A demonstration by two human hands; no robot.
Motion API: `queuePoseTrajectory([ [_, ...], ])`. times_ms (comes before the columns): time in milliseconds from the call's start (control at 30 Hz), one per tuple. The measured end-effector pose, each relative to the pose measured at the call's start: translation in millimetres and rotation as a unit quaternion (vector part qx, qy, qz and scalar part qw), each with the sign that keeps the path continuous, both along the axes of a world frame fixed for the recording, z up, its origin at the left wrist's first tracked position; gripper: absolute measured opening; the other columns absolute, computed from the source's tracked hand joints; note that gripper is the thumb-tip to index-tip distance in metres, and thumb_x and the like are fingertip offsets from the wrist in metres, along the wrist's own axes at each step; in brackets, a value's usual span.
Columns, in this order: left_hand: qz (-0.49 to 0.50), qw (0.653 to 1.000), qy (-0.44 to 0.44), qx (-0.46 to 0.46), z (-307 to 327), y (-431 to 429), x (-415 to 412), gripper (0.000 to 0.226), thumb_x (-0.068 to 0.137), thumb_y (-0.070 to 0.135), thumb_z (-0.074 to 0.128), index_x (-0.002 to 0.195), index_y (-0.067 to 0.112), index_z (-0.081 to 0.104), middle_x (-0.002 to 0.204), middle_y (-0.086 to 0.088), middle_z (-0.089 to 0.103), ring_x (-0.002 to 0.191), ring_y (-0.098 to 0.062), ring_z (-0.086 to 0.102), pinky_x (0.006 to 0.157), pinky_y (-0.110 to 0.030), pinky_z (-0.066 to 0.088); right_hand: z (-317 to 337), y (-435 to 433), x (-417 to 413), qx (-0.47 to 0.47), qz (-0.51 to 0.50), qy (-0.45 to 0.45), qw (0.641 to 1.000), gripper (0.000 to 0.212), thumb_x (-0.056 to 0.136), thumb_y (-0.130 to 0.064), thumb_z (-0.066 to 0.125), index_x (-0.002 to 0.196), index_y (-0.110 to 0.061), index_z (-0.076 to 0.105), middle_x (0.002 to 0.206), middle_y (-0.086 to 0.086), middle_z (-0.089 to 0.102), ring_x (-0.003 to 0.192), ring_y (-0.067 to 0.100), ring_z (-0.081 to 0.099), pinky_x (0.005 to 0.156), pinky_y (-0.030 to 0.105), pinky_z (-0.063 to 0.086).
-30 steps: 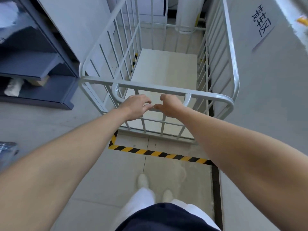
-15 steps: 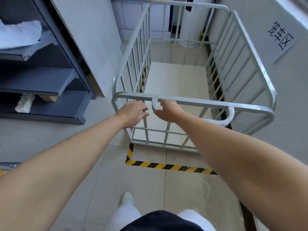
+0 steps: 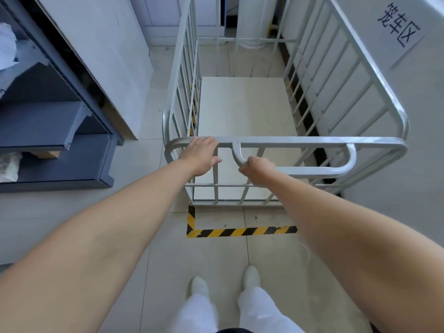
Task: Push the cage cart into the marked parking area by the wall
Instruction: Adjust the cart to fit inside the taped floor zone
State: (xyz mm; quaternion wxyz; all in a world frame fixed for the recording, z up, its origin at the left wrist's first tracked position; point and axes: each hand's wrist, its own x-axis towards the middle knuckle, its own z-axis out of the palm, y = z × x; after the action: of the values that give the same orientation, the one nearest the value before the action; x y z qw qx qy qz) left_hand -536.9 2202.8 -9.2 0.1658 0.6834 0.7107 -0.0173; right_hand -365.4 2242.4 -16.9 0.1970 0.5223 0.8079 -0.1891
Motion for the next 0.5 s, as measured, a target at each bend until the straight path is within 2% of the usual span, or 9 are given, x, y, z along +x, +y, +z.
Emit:
queuePoseTrajectory([
  [67,0.009,1.000,-0.001,-0.012,-9,8,3,0.051,0.096,0.038,0.045,0.137,0.008,0.040,0.147,-0.008,0.040,0.138,-0.026,0.032,0.116,-0.039,0.016,2,1,5,0.004,0.032,-0.009,0.999,0.019,0.098,-0.010,0.036,0.081,-0.013,0.044,0.092,0.008,0.051,0.089,0.028,0.051,0.075,0.034,0.046],
  [100,0.015,1.000,-0.001,-0.016,-16,14,5,0.052,0.096,0.038,0.044,0.139,0.009,0.039,0.149,-0.008,0.038,0.140,-0.026,0.030,0.118,-0.040,0.015,0,6,9,0.003,0.045,-0.008,0.999,0.018,0.098,-0.006,0.035,0.084,-0.015,0.045,0.095,0.009,0.052,0.085,0.027,0.050,0.076,0.036,0.048],
  [167,0.028,0.999,0.009,-0.023,-26,24,8,0.055,0.096,0.040,0.042,0.142,0.010,0.035,0.153,-0.008,0.033,0.143,-0.025,0.025,0.120,-0.043,0.011,-3,13,14,-0.011,0.063,0.001,0.998,0.025,0.099,-0.005,0.034,0.110,-0.020,0.050,0.093,0.008,0.049,0.083,0.025,0.051,0.073,0.035,0.052],
  [200,0.035,0.999,0.017,-0.021,-31,29,9,0.055,0.097,0.041,0.041,0.143,0.012,0.033,0.153,-0.008,0.032,0.144,-0.025,0.024,0.120,-0.044,0.009,-6,17,17,-0.016,0.083,-0.004,0.996,0.031,0.101,-0.008,0.033,0.124,-0.024,0.047,0.093,0.006,0.049,0.085,0.024,0.054,0.074,0.034,0.054],
  [233,0.043,0.999,0.023,-0.016,-35,34,10,0.055,0.097,0.041,0.041,0.143,0.013,0.033,0.152,-0.008,0.033,0.144,-0.026,0.024,0.120,-0.045,0.009,-7,19,19,-0.023,0.098,-0.007,0.995,0.033,0.103,-0.012,0.031,0.131,-0.025,0.044,0.094,0.006,0.051,0.088,0.025,0.058,0.077,0.036,0.056],
  [300,0.065,0.998,0.023,-0.004,-39,44,12,0.049,0.098,0.038,0.040,0.141,0.015,0.037,0.146,-0.008,0.042,0.140,-0.027,0.031,0.118,-0.047,0.013,-10,24,22,-0.023,0.140,-0.017,0.990,0.032,0.105,-0.017,0.028,0.133,-0.024,0.044,0.101,0.008,0.058,0.096,0.027,0.061,0.085,0.040,0.055],
  [400,0.106,0.993,0.028,0.035,-41,57,19,0.032,0.098,0.032,0.043,0.121,0.014,0.055,0.122,-0.012,0.062,0.117,-0.032,0.052,0.101,-0.043,0.035,-14,27,28,-0.019,0.184,-0.015,0.983,0.029,0.105,-0.018,0.029,0.131,-0.021,0.042,0.099,0.007,0.055,0.094,0.025,0.057,0.086,0.037,0.049],
  [500,0.133,0.988,0.064,0.043,-38,64,31,0.022,0.097,0.029,0.047,0.103,0.013,0.061,0.103,-0.012,0.068,0.102,-0.034,0.058,0.083,-0.037,0.040,-15,31,33,-0.020,0.195,-0.006,0.981,0.030,0.103,-0.014,0.030,0.131,-0.021,0.039,0.092,0.006,0.046,0.089,0.026,0.050,0.087,0.043,0.044],
])
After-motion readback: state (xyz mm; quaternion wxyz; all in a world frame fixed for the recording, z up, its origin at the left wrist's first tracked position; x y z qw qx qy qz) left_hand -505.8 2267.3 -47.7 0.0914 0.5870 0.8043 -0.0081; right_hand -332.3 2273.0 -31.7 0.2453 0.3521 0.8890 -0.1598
